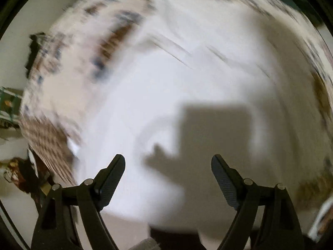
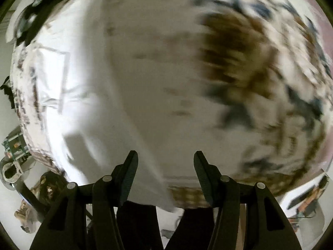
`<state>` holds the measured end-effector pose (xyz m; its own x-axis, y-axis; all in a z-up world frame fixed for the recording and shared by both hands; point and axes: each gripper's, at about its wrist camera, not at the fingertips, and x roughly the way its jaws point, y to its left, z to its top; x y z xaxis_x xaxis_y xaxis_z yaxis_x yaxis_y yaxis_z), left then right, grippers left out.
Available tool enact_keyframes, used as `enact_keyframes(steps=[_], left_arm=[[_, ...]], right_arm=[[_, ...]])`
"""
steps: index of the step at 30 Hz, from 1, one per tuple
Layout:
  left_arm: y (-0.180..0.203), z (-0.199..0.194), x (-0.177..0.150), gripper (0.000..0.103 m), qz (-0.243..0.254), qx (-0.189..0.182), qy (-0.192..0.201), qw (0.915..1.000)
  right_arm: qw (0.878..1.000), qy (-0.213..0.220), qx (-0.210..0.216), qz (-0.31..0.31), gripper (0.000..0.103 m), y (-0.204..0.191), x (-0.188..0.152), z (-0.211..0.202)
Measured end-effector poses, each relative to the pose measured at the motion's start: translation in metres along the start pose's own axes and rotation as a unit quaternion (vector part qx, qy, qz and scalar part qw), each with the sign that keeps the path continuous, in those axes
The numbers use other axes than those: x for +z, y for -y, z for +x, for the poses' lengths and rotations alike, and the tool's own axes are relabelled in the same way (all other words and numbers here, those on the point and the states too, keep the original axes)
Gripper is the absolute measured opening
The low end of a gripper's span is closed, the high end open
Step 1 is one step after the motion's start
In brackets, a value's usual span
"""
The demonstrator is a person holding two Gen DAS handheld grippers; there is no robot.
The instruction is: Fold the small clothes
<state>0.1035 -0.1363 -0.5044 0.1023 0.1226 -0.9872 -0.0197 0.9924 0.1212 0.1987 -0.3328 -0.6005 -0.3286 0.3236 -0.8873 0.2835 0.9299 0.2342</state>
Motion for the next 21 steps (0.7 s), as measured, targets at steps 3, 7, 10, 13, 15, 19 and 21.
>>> enact_keyframes(steps=[3,7,10,13,15,19,21], left_arm=[[0.077,-0.002,-0.044,0.084,0.019,-0.043,-0.044,0.9979],[0.172,0.01,-0.088,0.084,0.071,-0.062,-0.058,0.9939],[0.213,0.029,-0.102,0.069,0.107,-0.022,-0.035,0.9934],[0.222,0.05,-0.105,0.016,0.096,0.009,-0.036,0.9946],[0.208,0.042,-0.104,0.002,0.061,0.003,-0.018,0.998],[0.175,0.009,-0.102,0.001,0.024,-0.002,0.022,0.9995],[0.157,-0.007,-0.097,0.001,0.008,-0.004,0.032,0.9995]], right_arm=[[1.0,-0.004,-0.003,0.009,0.058,0.064,-0.001,-0.01],[1.0,-0.004,-0.008,0.022,0.058,0.117,0.007,-0.008],[1.0,-0.004,-0.011,0.018,0.058,0.138,0.016,-0.006],[1.0,-0.007,-0.014,-0.002,0.058,0.141,0.025,-0.003],[1.0,-0.01,-0.016,-0.017,0.058,0.131,0.029,0.0],[0.999,-0.007,-0.012,-0.05,0.058,0.11,0.048,-0.003],[0.998,-0.001,-0.003,-0.065,0.058,0.092,0.061,-0.005]])
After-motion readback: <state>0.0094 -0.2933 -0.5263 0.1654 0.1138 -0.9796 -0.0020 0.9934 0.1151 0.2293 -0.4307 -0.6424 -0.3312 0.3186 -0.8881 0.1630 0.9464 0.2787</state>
